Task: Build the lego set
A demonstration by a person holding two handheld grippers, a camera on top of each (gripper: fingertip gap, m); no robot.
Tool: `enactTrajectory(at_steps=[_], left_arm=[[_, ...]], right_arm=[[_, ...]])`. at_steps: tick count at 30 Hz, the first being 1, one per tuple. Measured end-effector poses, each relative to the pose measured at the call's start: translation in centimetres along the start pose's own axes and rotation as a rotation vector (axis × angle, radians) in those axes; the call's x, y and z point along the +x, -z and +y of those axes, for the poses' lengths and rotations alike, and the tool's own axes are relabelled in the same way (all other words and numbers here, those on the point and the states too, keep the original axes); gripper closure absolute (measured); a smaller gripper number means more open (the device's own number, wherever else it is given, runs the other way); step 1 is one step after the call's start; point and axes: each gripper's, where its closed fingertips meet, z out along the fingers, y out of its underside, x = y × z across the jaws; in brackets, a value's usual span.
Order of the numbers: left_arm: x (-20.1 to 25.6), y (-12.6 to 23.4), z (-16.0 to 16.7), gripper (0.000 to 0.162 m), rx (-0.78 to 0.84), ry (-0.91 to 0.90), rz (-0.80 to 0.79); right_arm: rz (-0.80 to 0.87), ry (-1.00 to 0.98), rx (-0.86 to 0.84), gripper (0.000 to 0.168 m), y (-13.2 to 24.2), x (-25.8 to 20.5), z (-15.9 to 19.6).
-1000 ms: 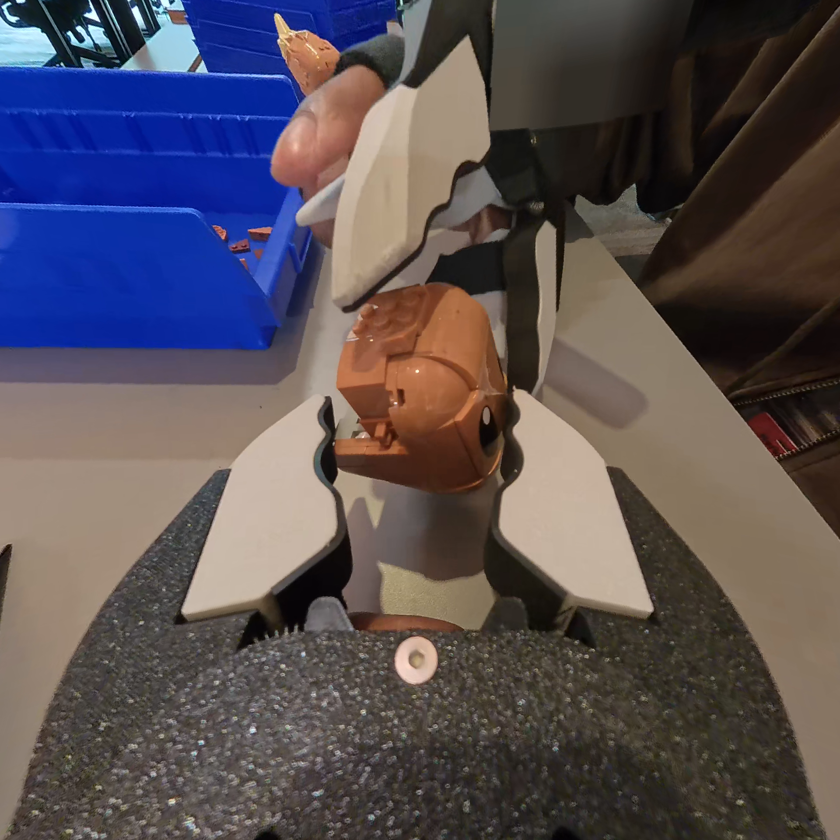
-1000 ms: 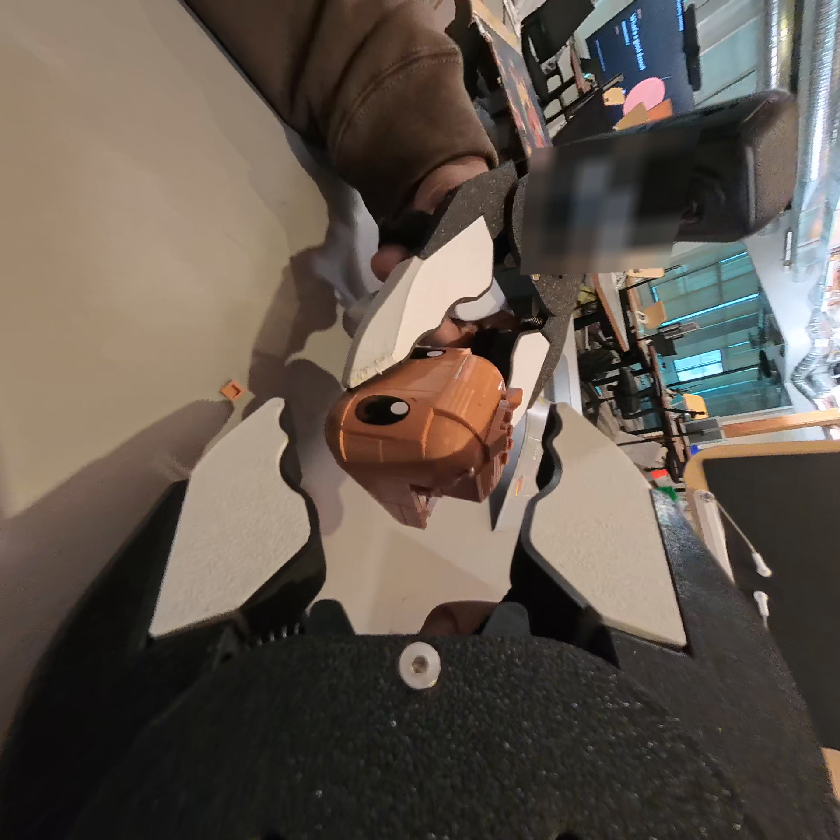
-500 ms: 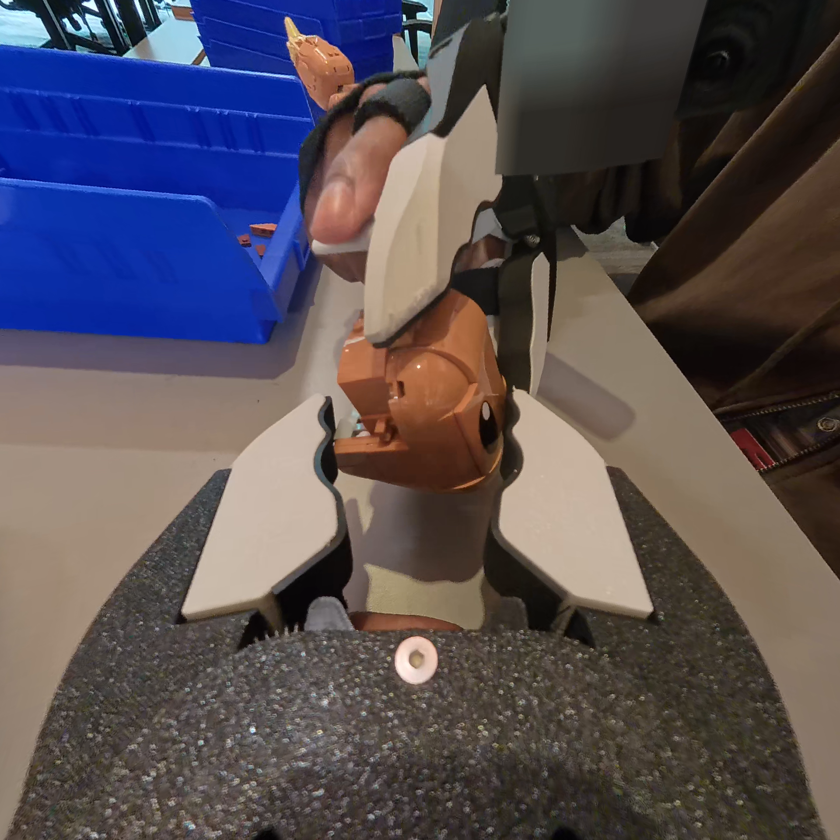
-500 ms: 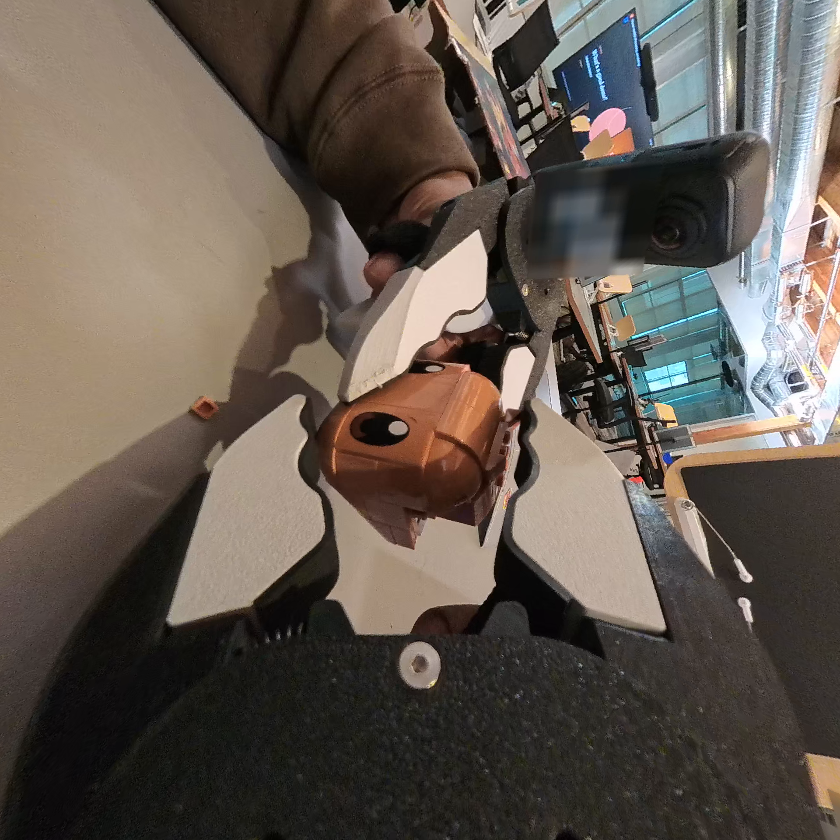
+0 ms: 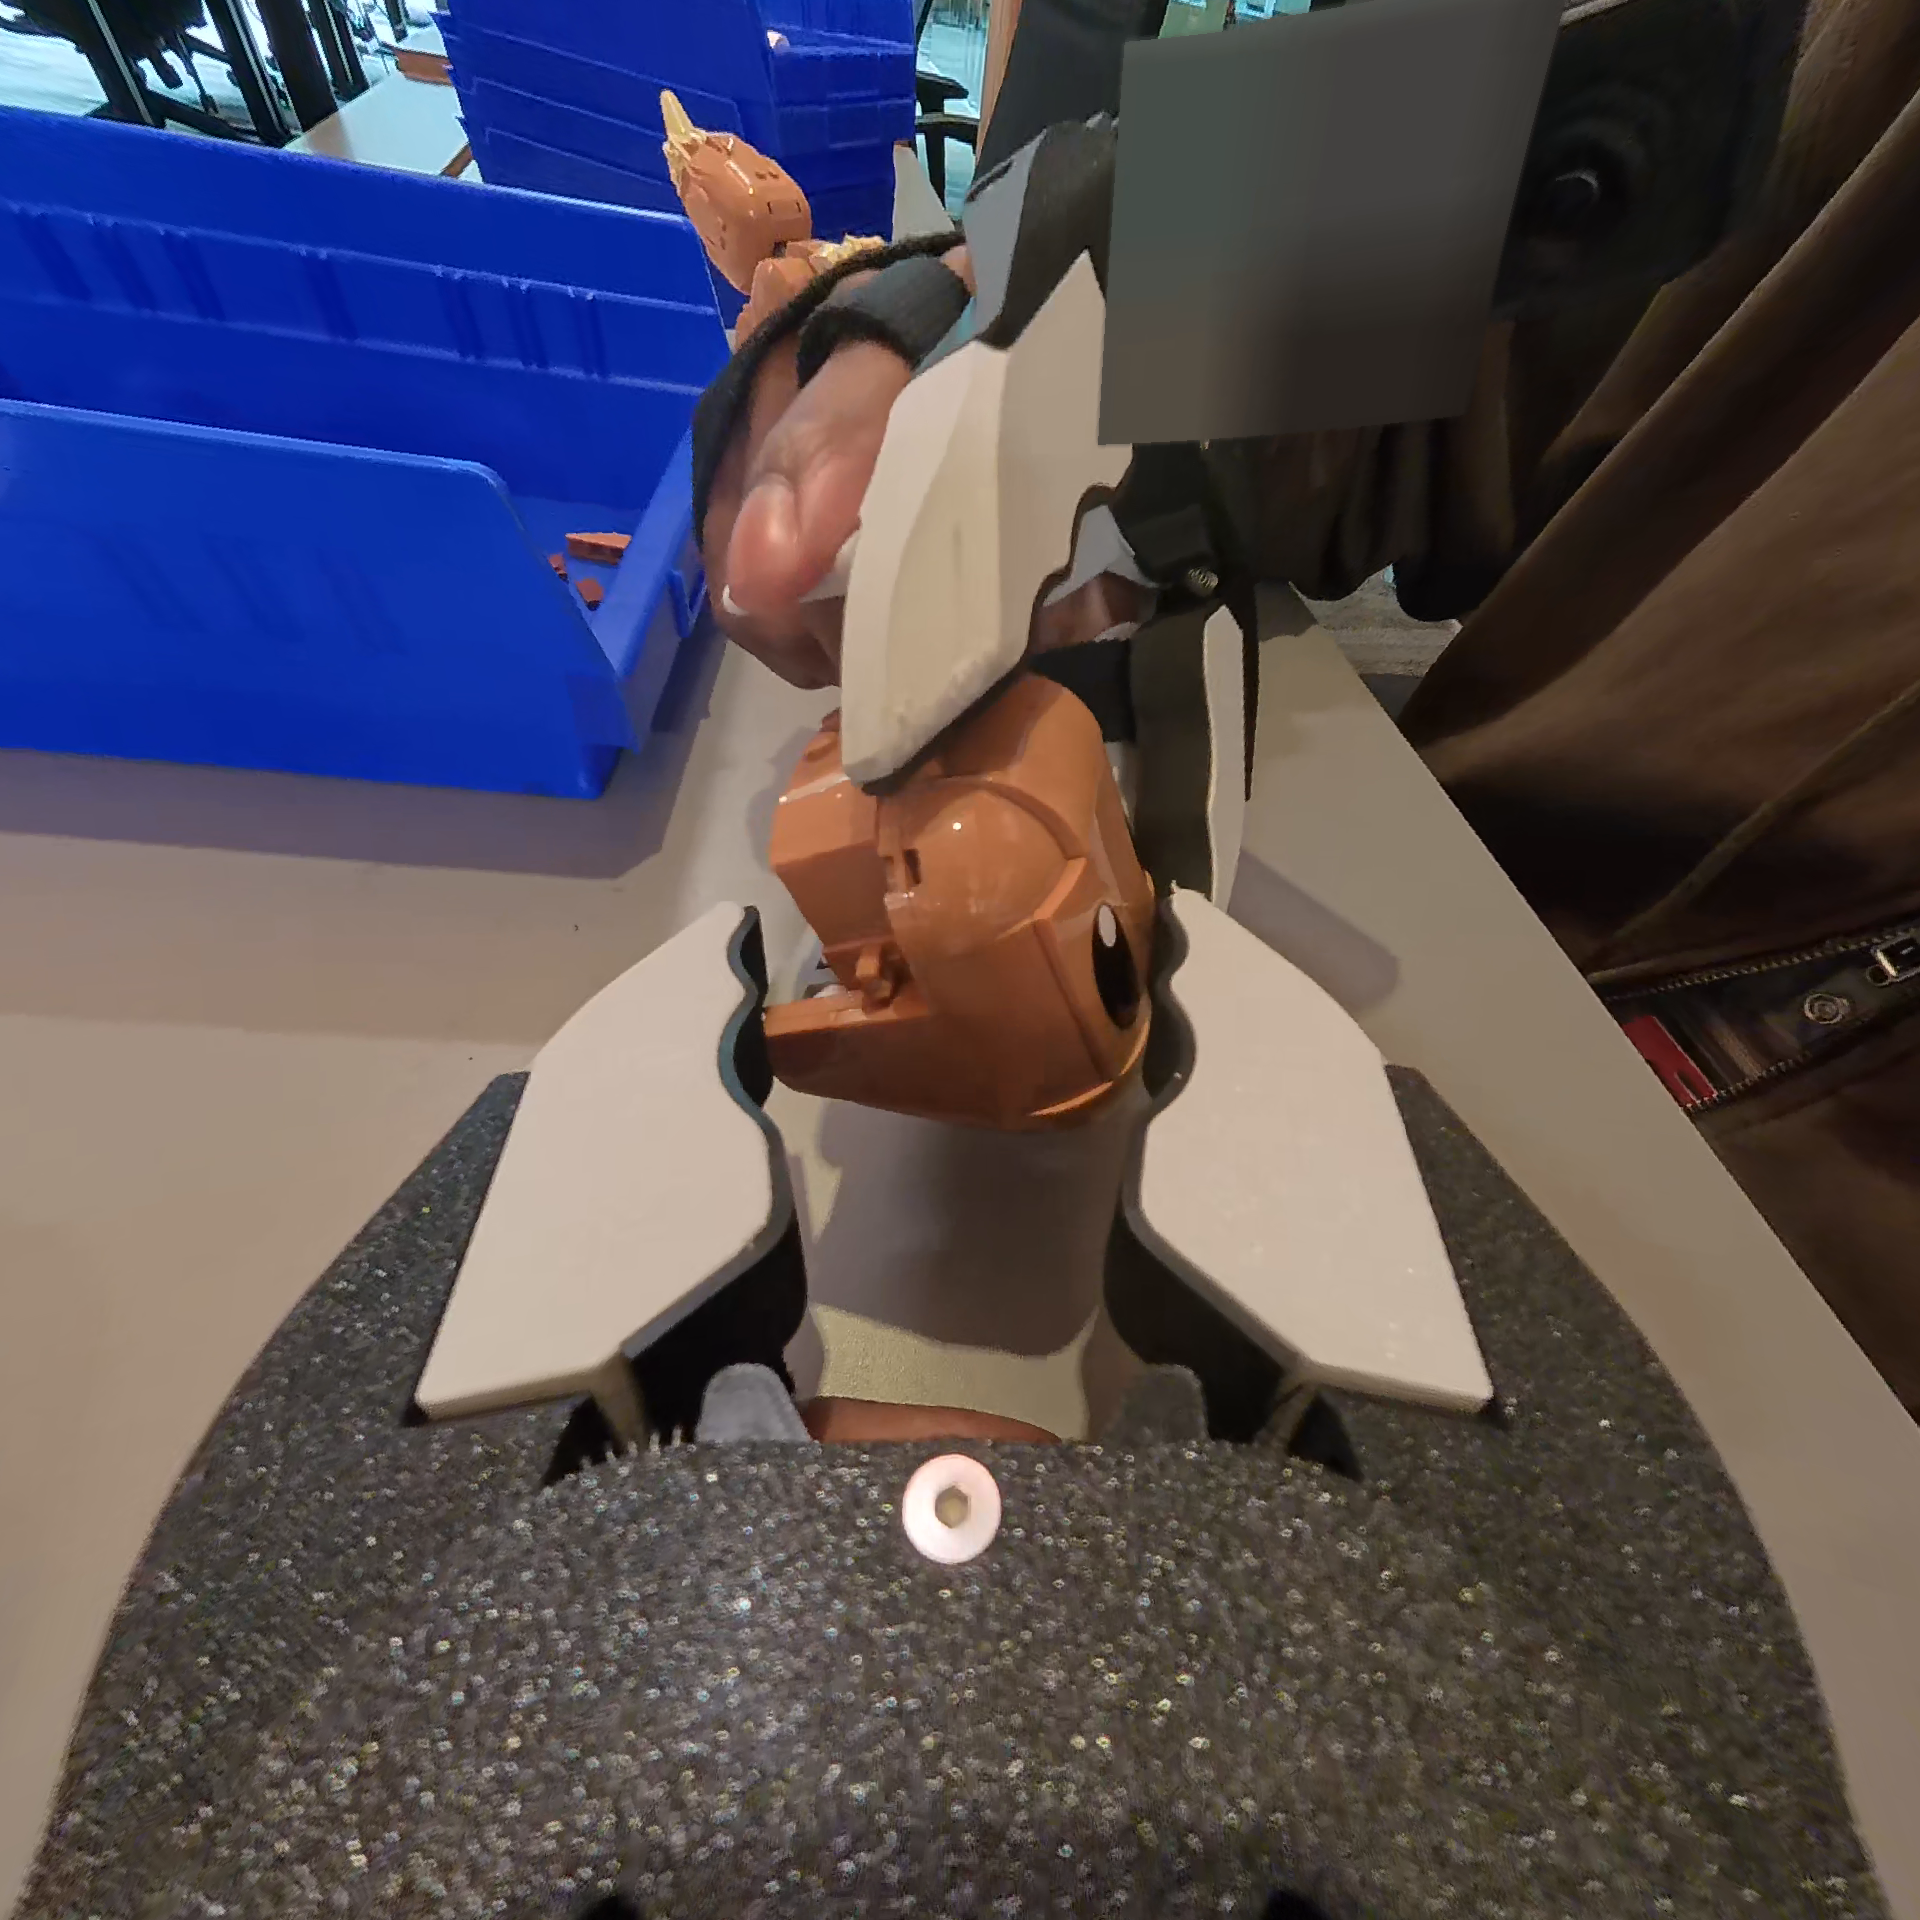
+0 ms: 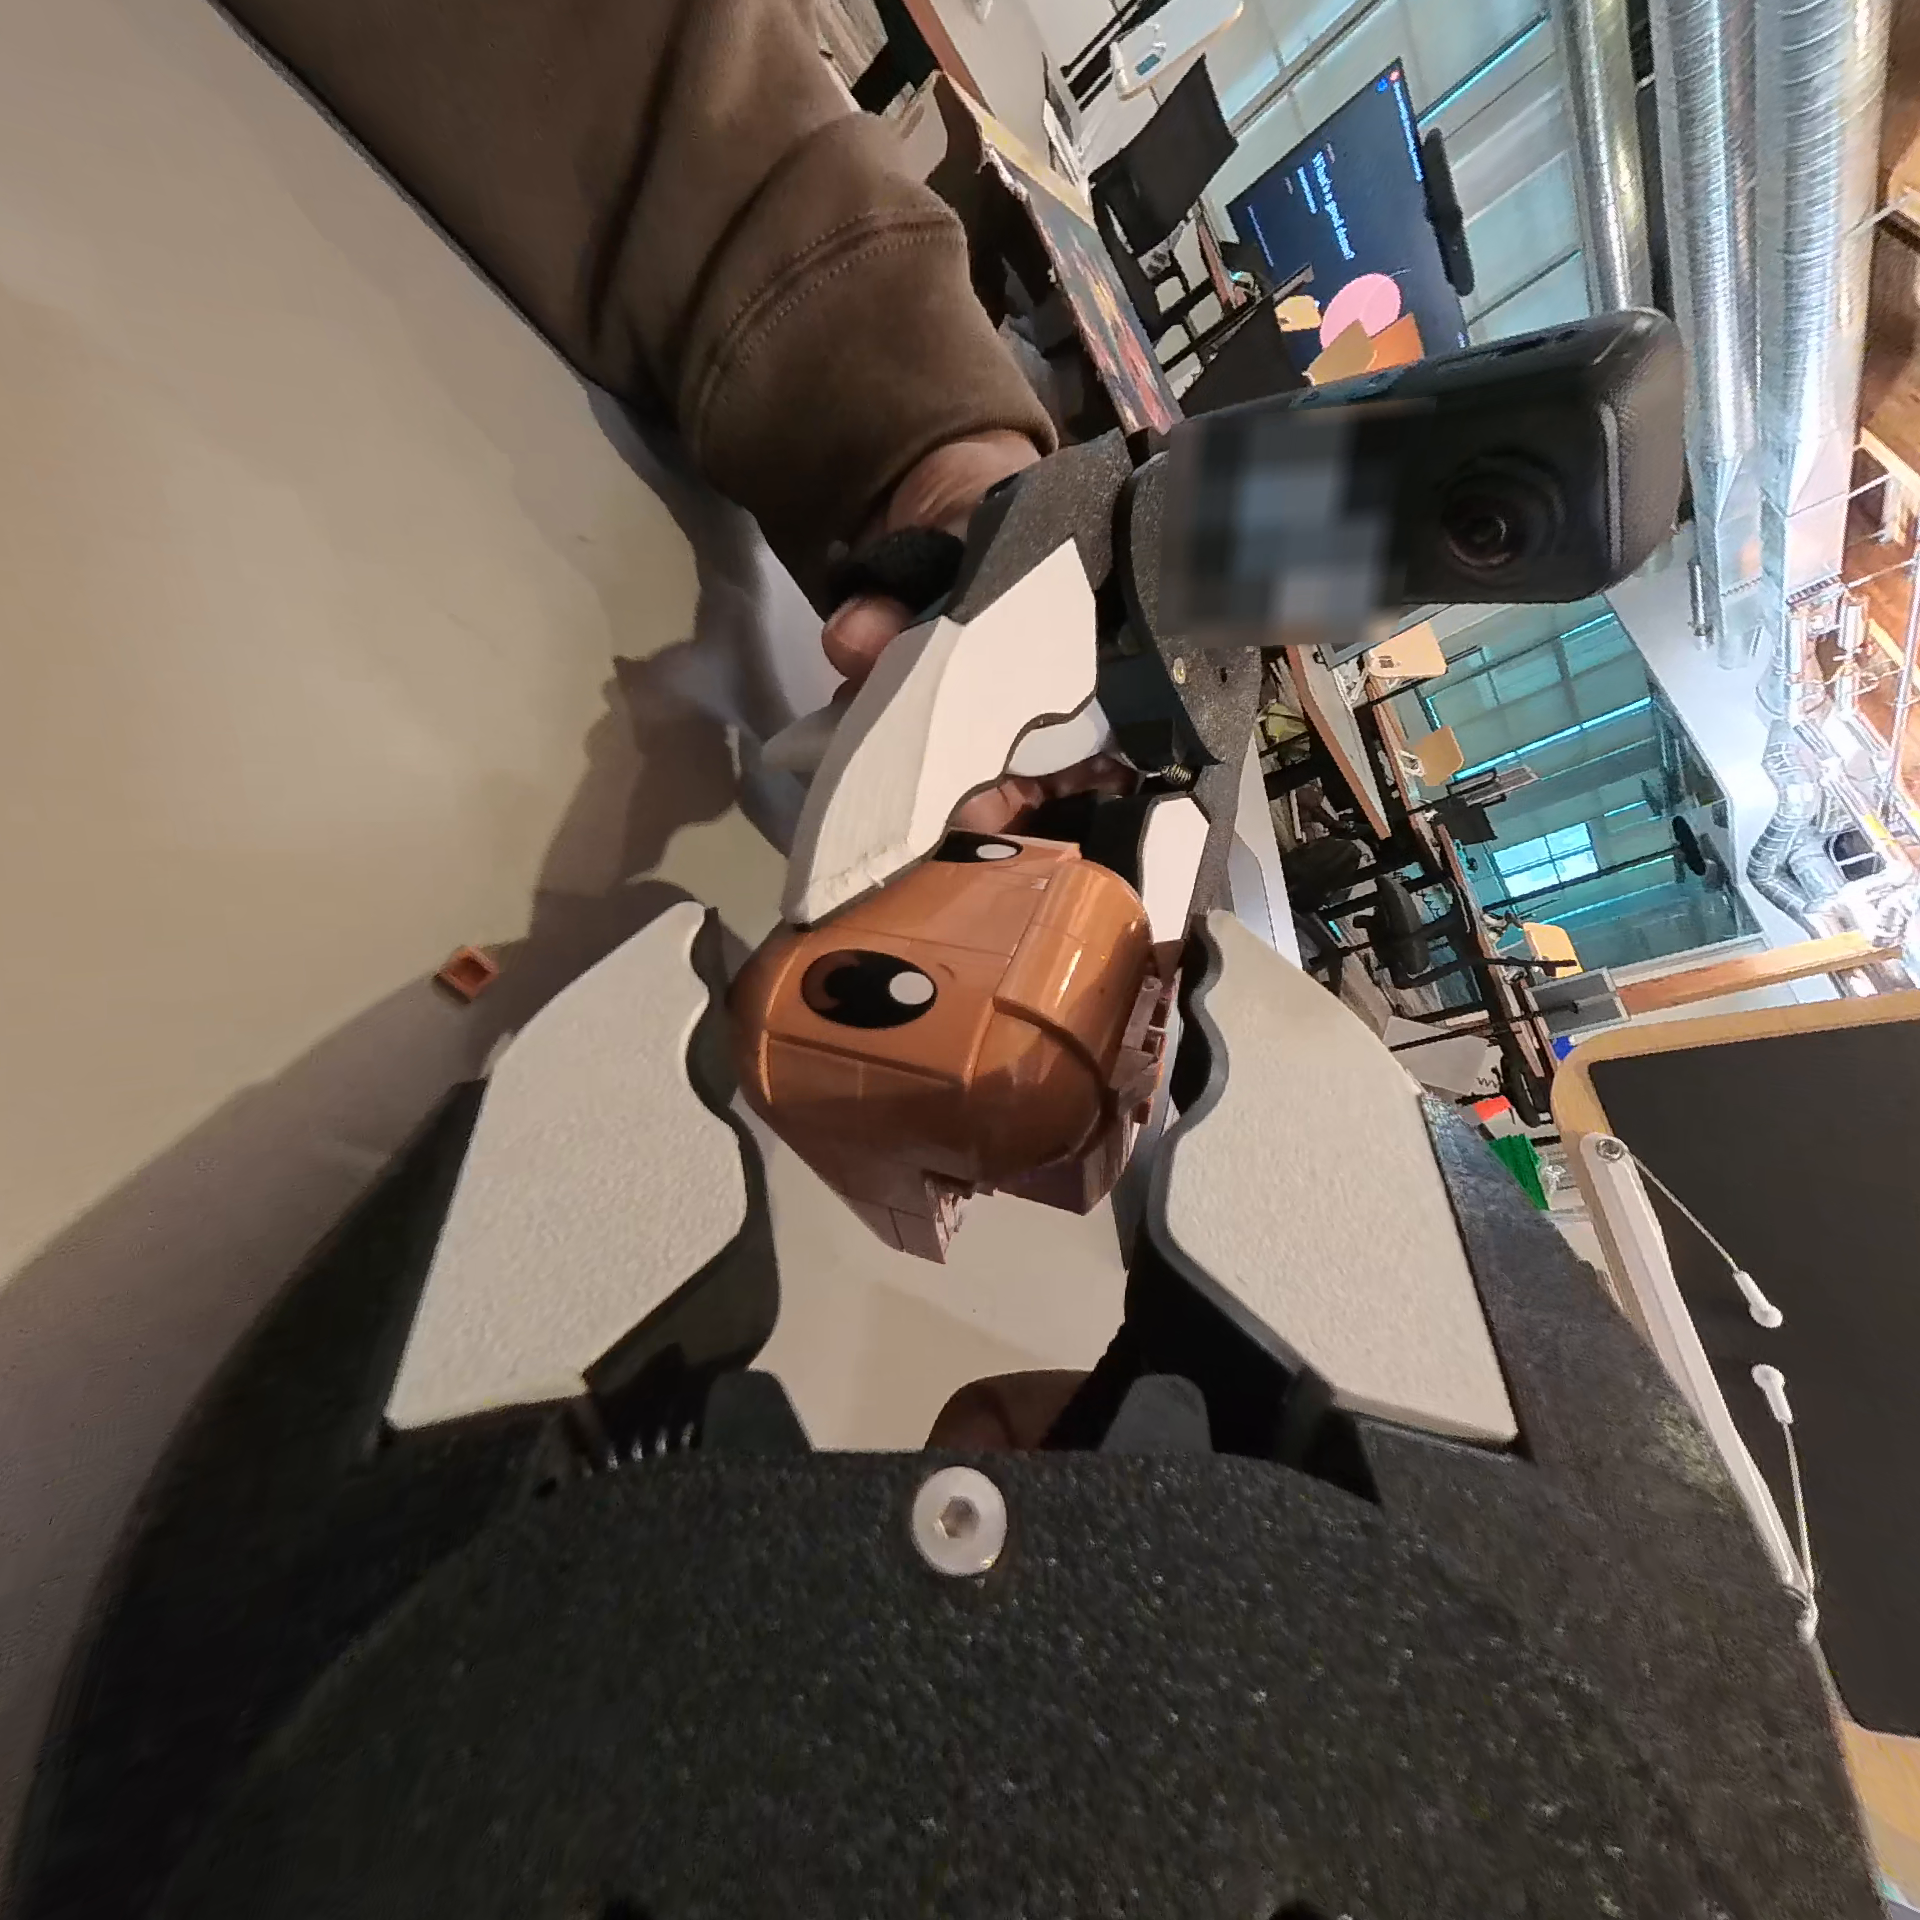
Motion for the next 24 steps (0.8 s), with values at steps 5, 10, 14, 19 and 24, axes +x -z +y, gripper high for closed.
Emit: enactTrajectory(at_steps=[5, 10, 14, 19, 24], left_arm=[[0.0, 0.1, -0.2, 0.091, 0.026, 0.000, 0.001], [-0.2, 0.4, -0.5, 0.091, 0.059, 0.010, -0.005], [-0.3, 0.5, -0.7, 0.091, 0.077, 0.007, -0.014], [-0.3, 0.5, -0.6, 0.091, 0.071, 0.004, -0.013], [-0.3, 0.5, -0.6, 0.091, 0.069, 0.009, -0.013]], right_arm=[[0.024, -0.003, 0.009, 0.084, 0.1, 0.3, -0.1], [0.049, -0.010, 0.020, 0.086, 0.3, 0.7, -0.2], [0.073, -0.027, 0.027, 0.083, 0.5, 1.2, -0.1], [0.063, -0.023, 0.032, 0.083, 0.4, 1.0, -0.1], [0.058, -0.017, 0.037, 0.085, 0.2, 0.8, -0.1]])
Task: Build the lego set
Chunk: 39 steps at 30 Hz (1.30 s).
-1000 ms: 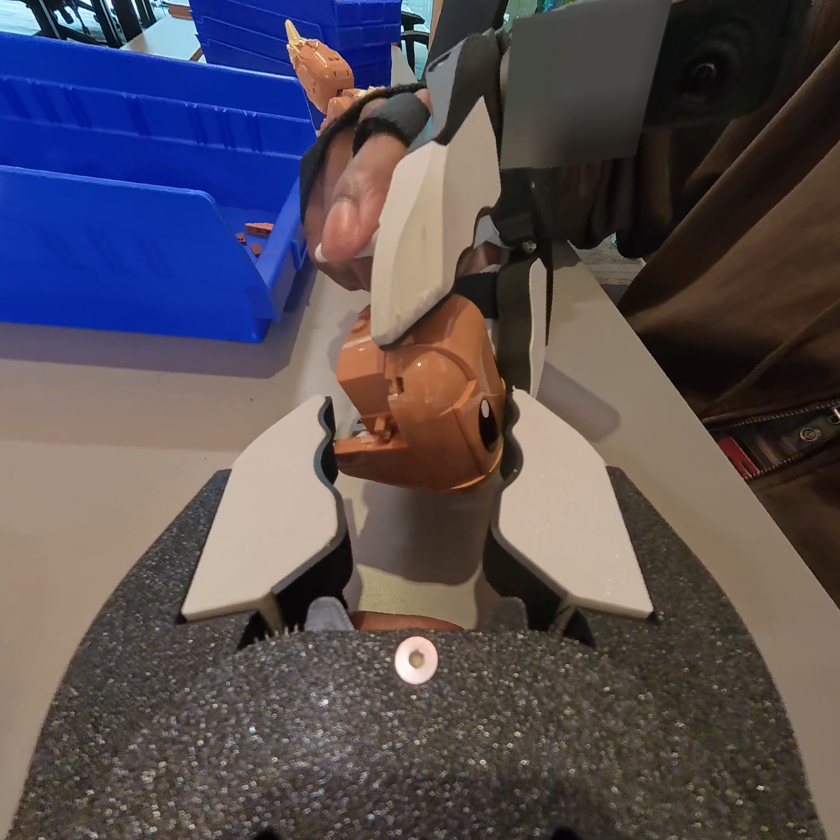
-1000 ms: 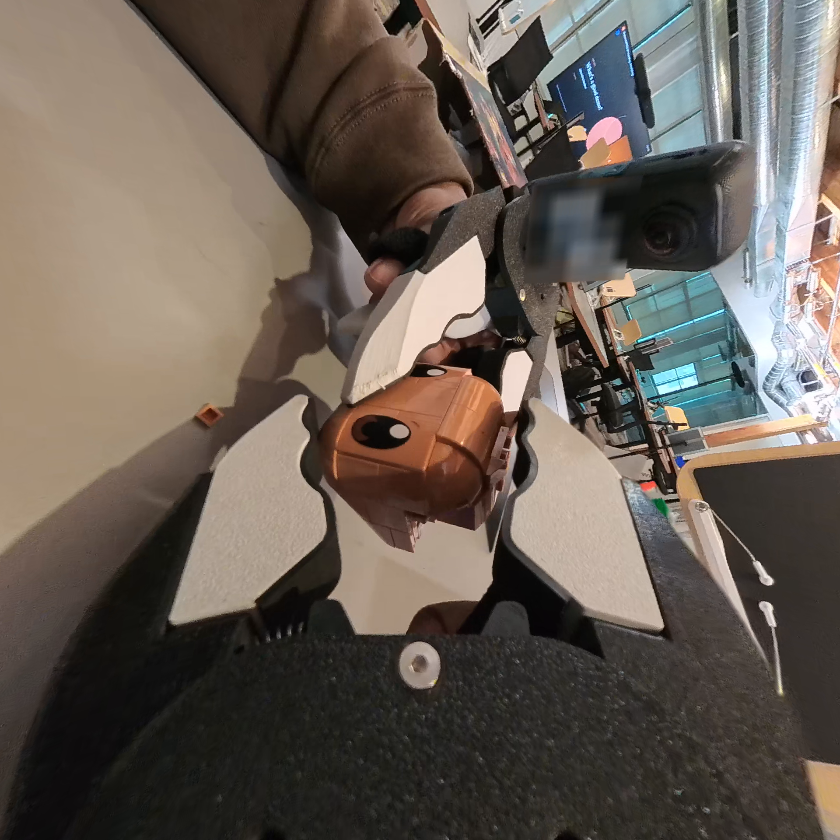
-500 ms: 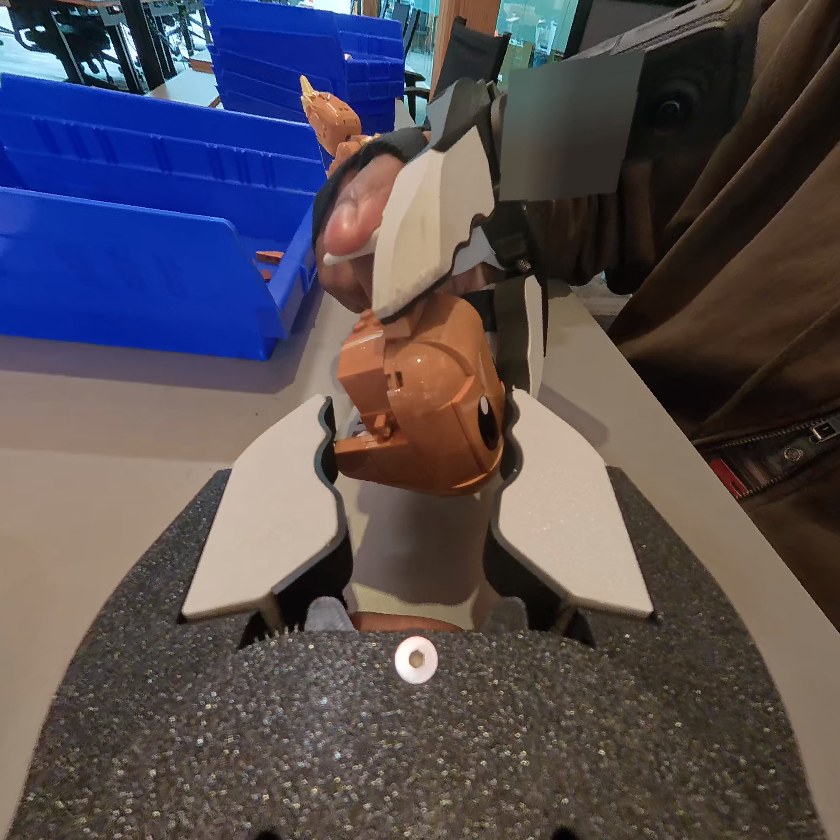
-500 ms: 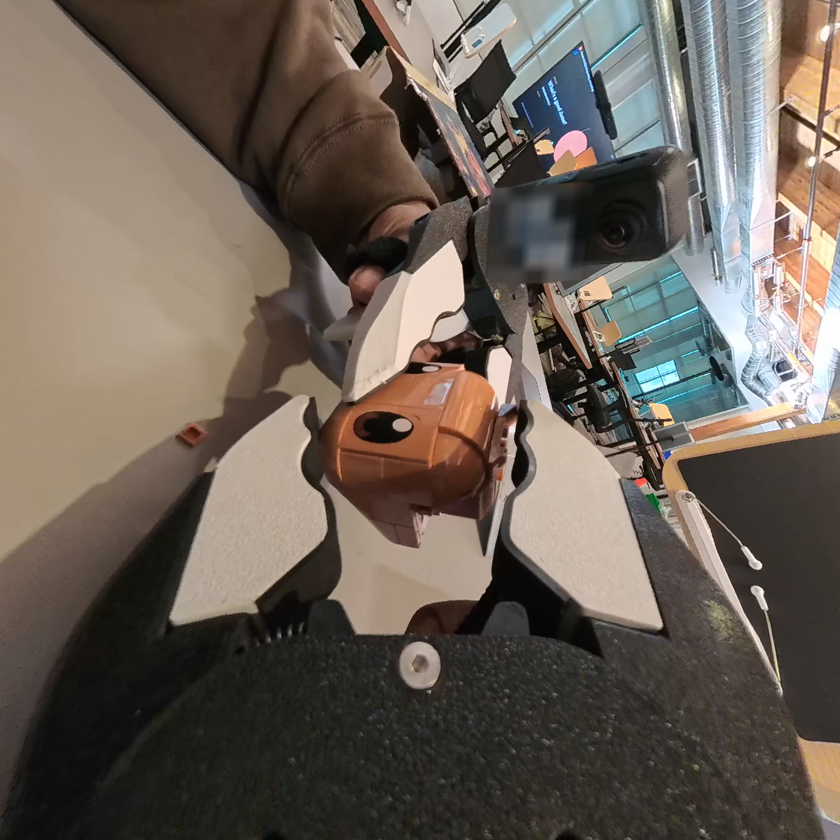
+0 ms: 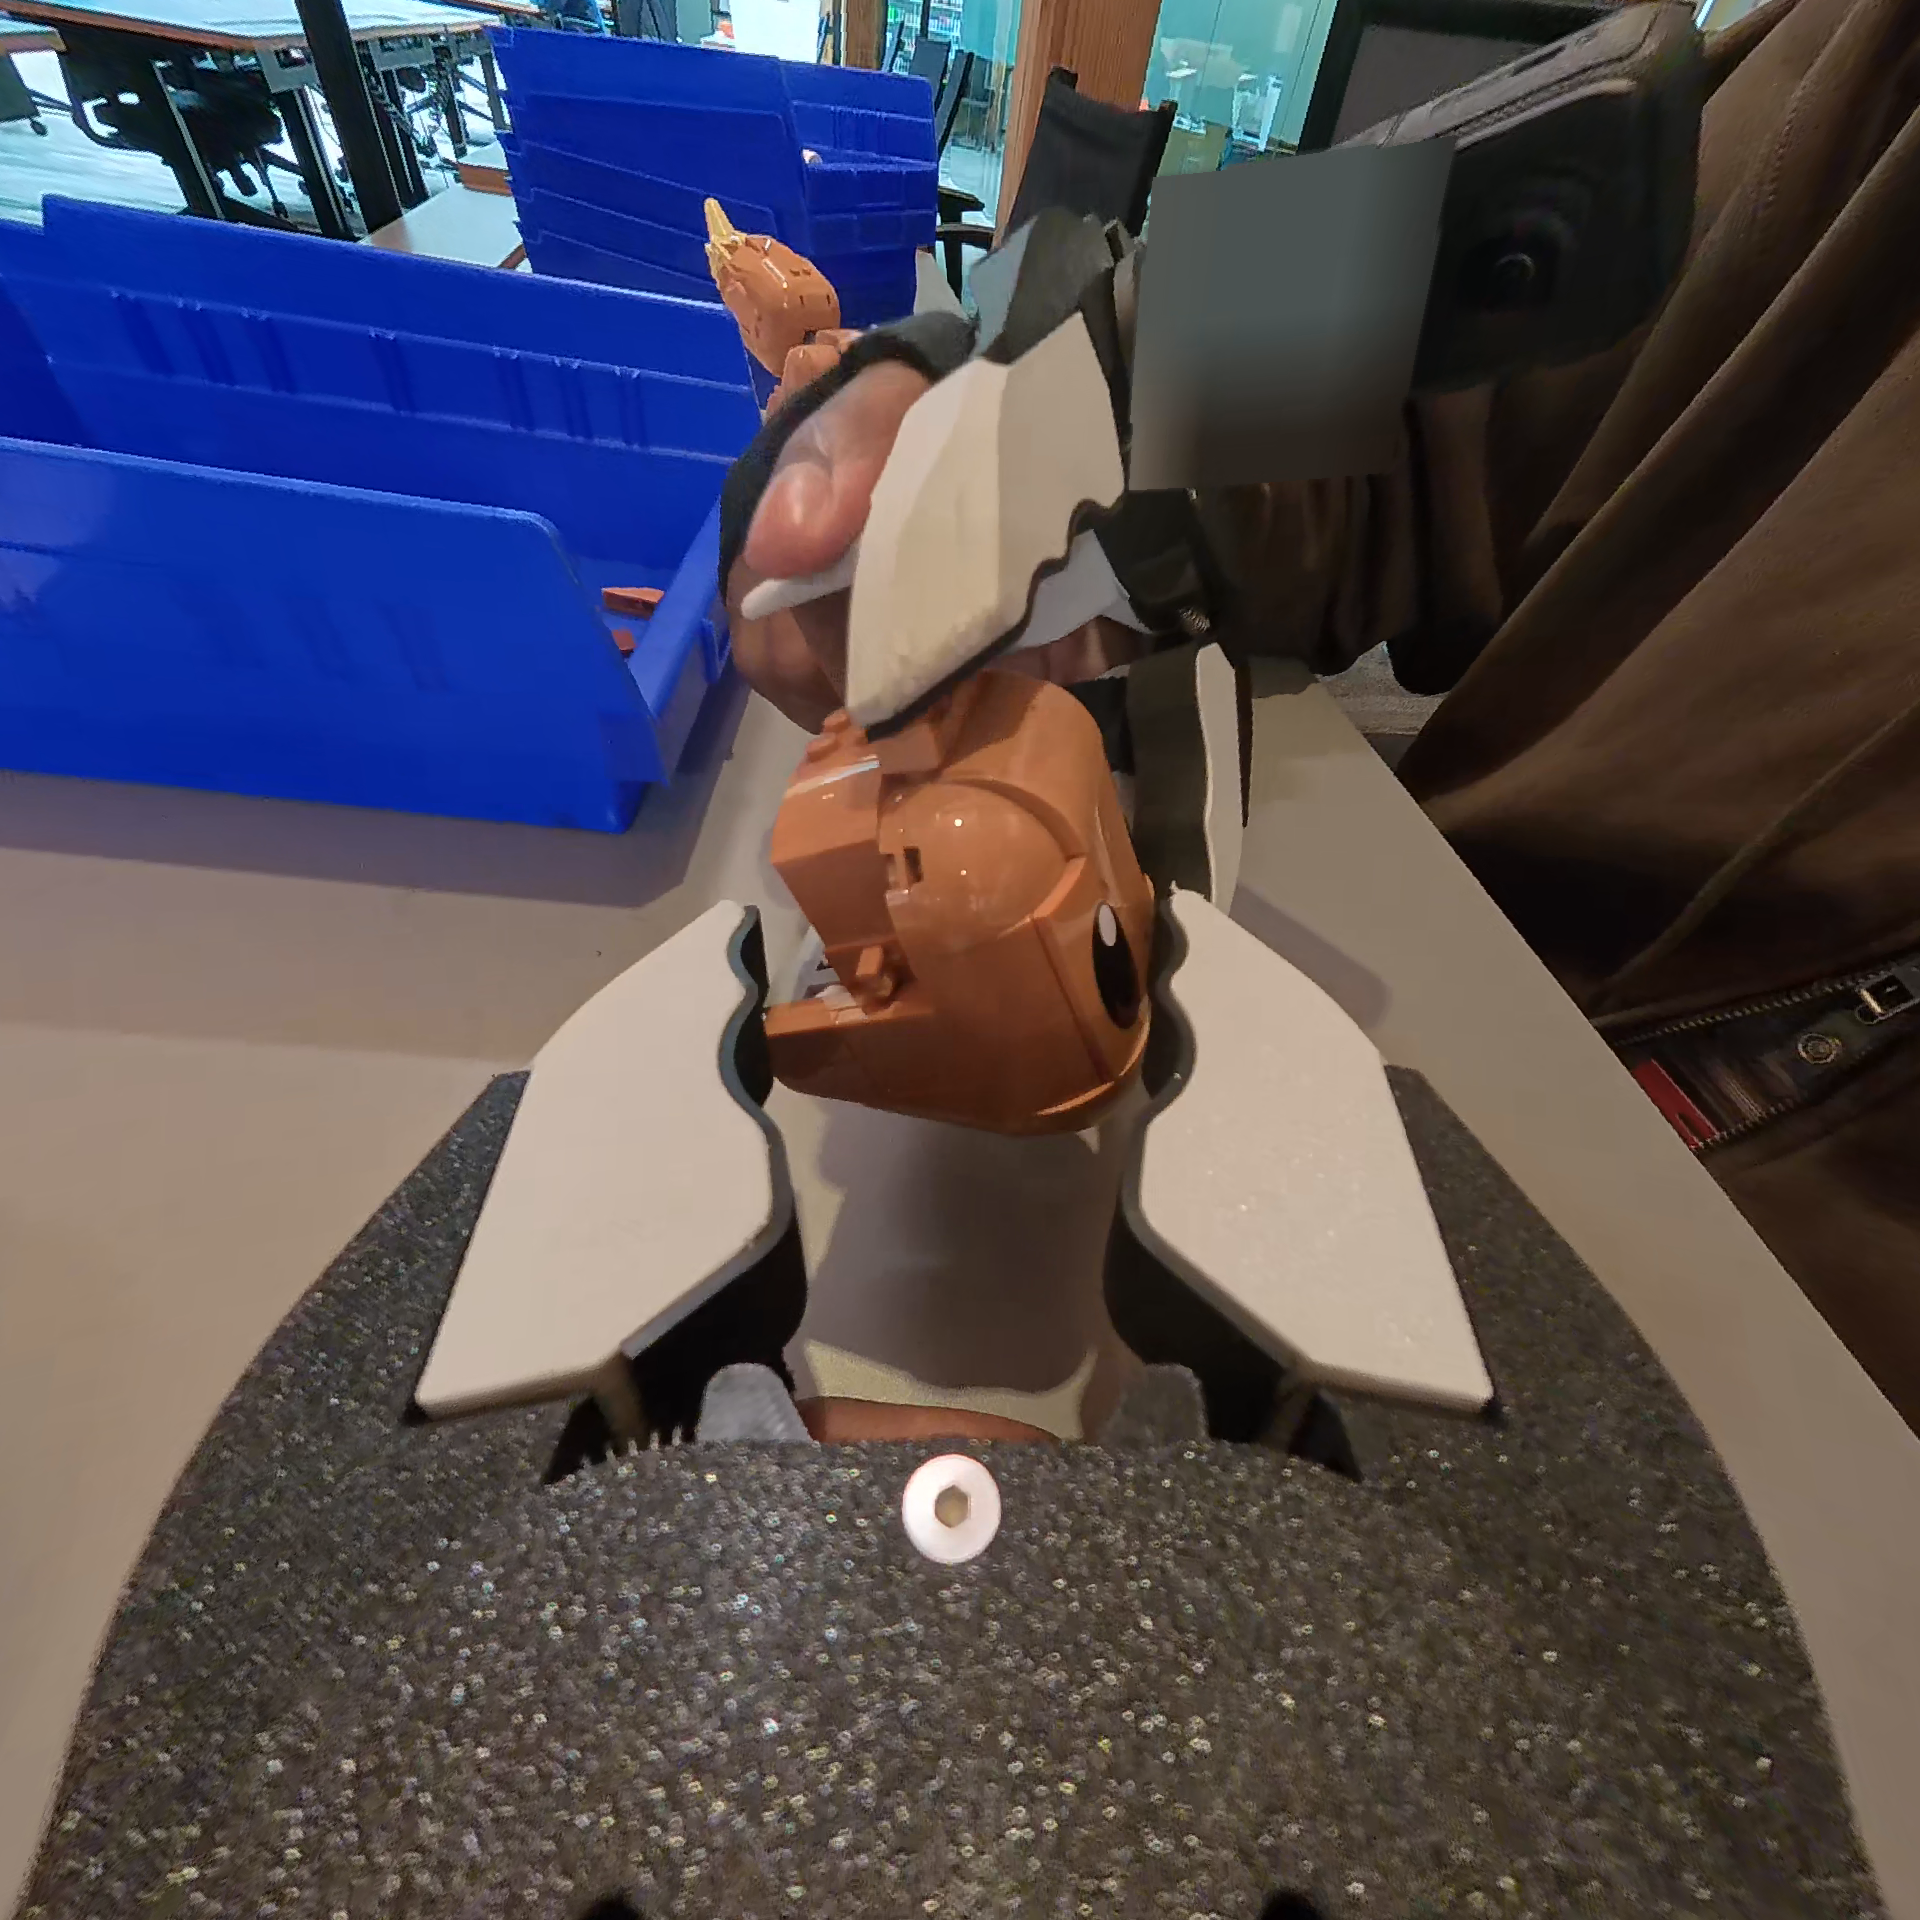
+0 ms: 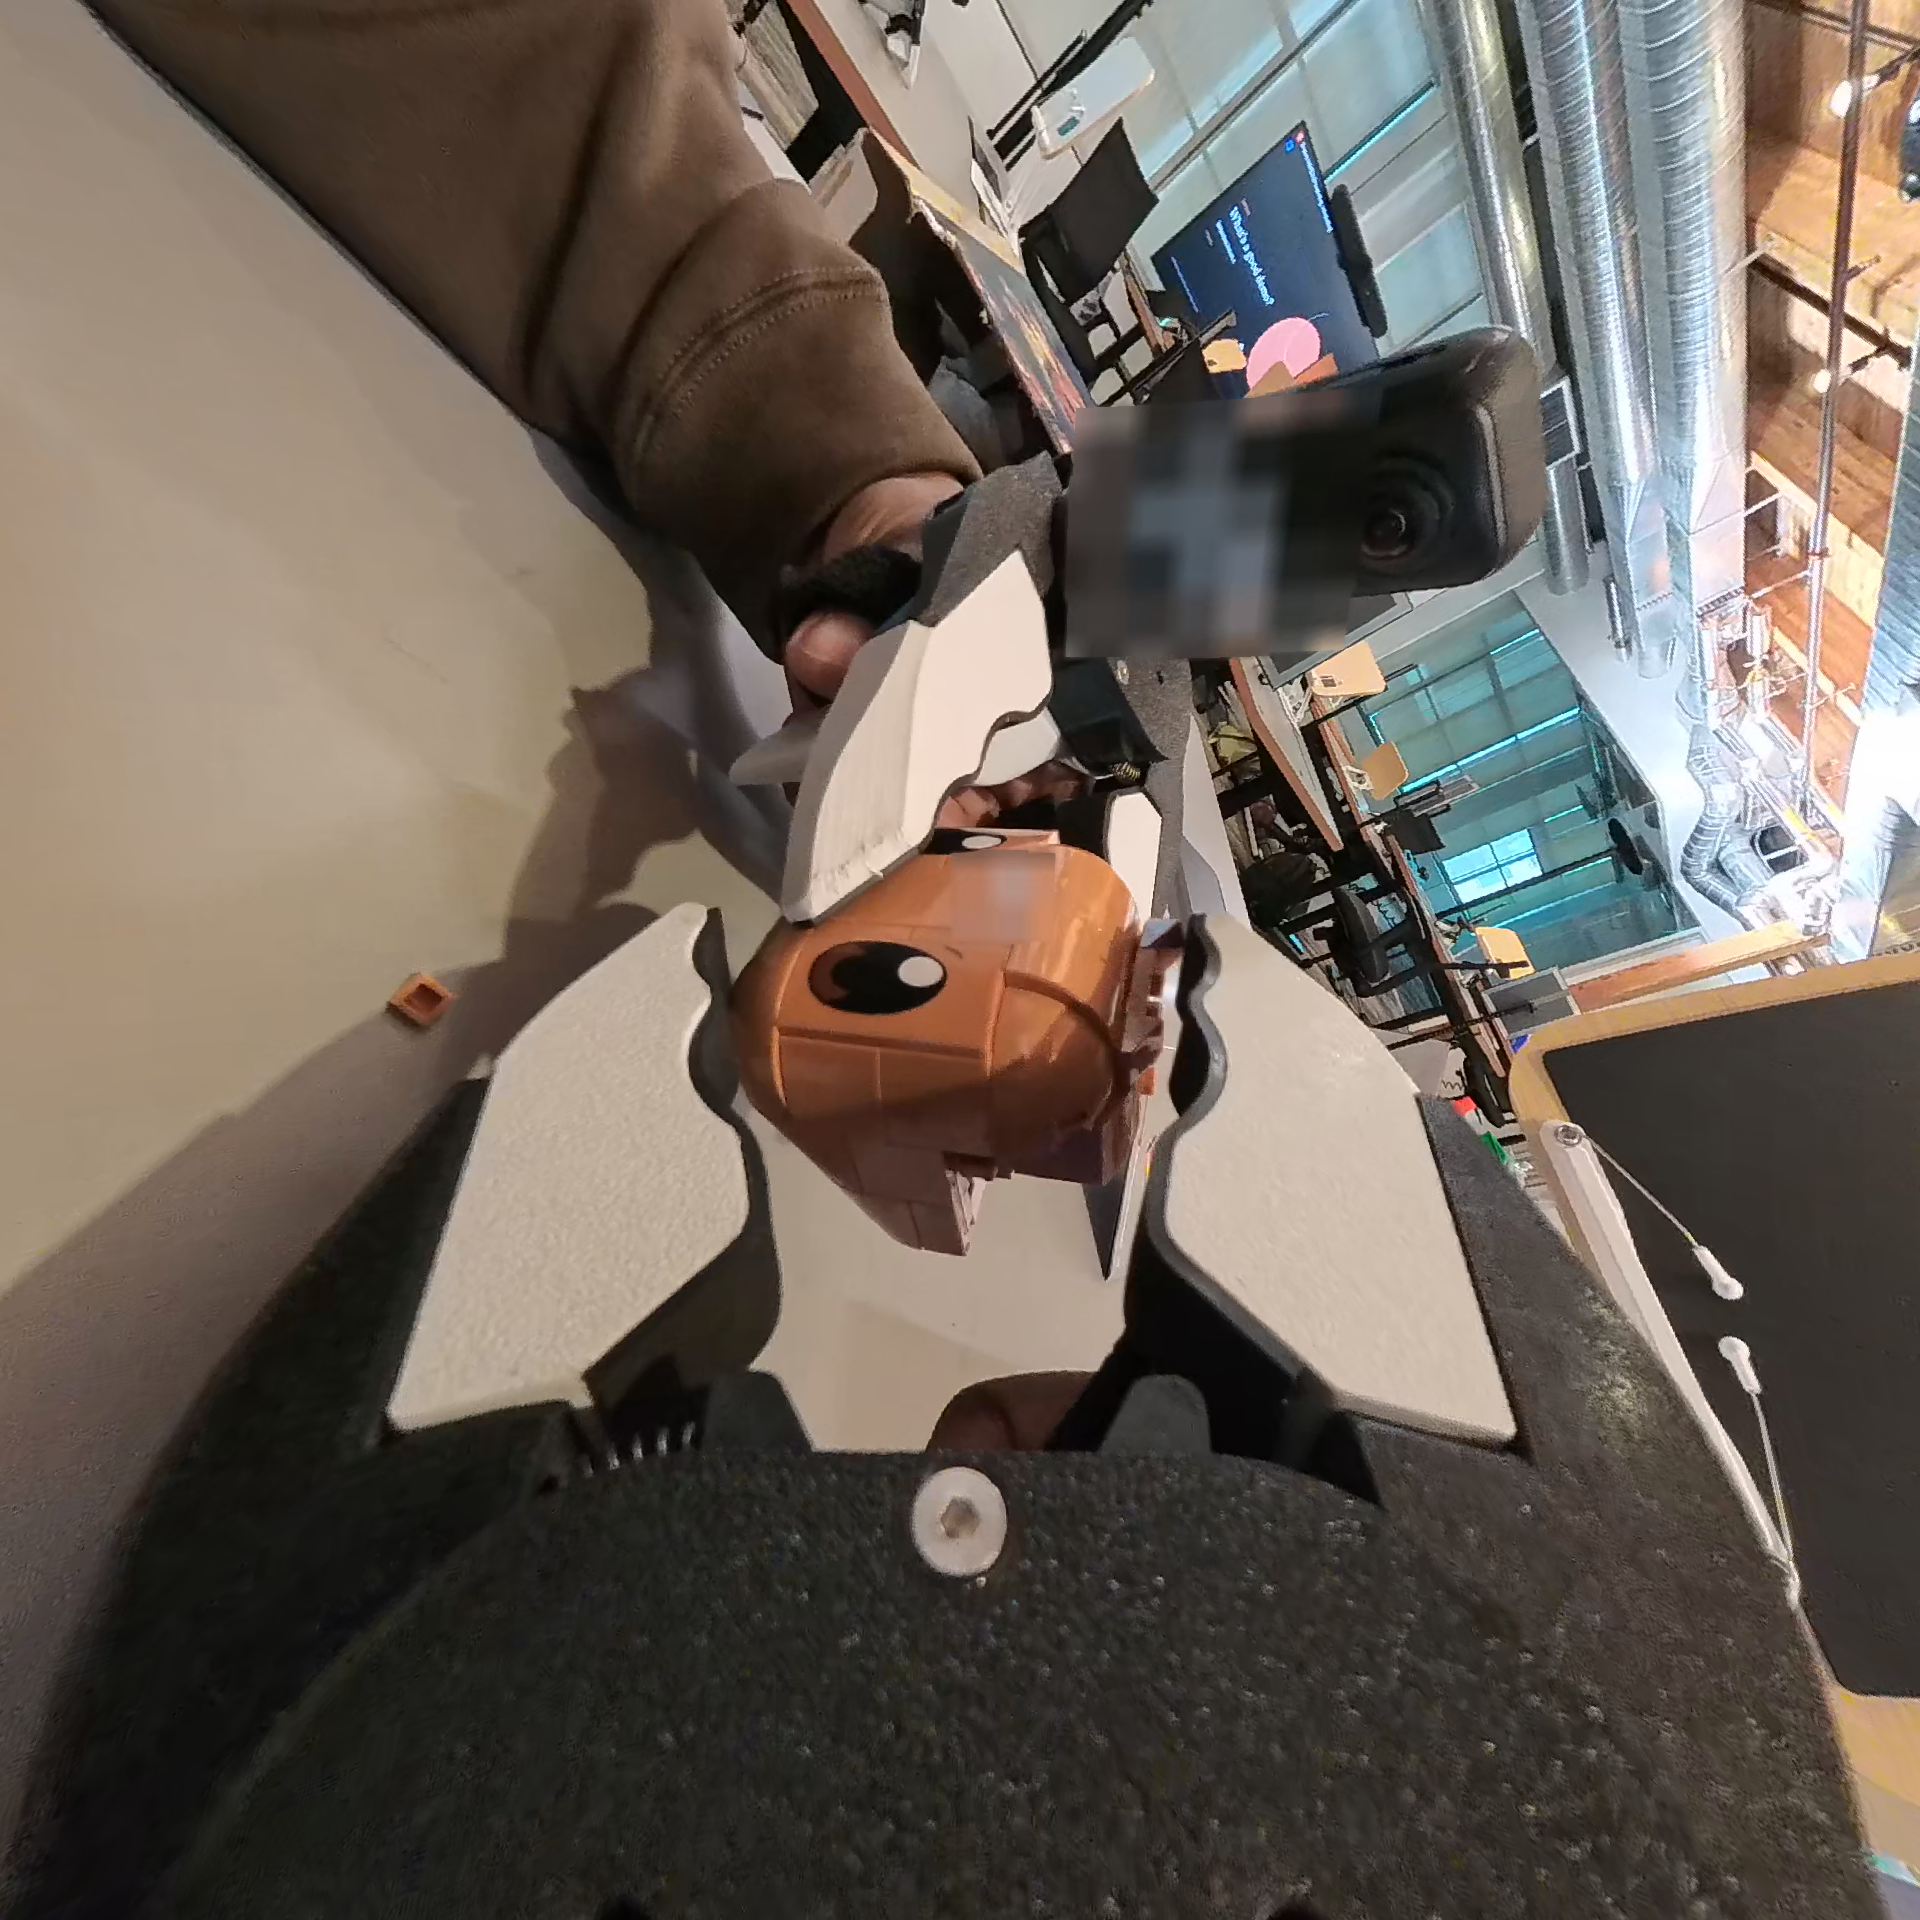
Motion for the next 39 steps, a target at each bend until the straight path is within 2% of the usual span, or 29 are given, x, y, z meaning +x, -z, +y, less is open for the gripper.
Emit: enactTrajectory(at_steps=[36, 37, 38, 39], left_arm=[[-0.3, 0.2, -0.3, 0.091, 0.023, 0.002, -0.009], [-0.4, 0.1, -0.3, 0.095, 0.021, -0.006, -0.019], [-0.2, 0.6, -1.5, 0.117, 0.108, 0.028, 0.008], [-0.2, 1.1, -2.4, 0.146, 0.165, 0.046, 0.024]], right_arm=[[0.022, -0.032, 0.001, 0.092, -0.1, 0.5, -0.2], [0.029, -0.037, 0.014, 0.103, 0.0, 0.7, -0.4], [0.039, -0.017, 0.025, 0.139, 0.2, 0.8, -0.6], [0.092, -0.015, -0.001, 0.155, 0.2, 1.5, -0.1]])
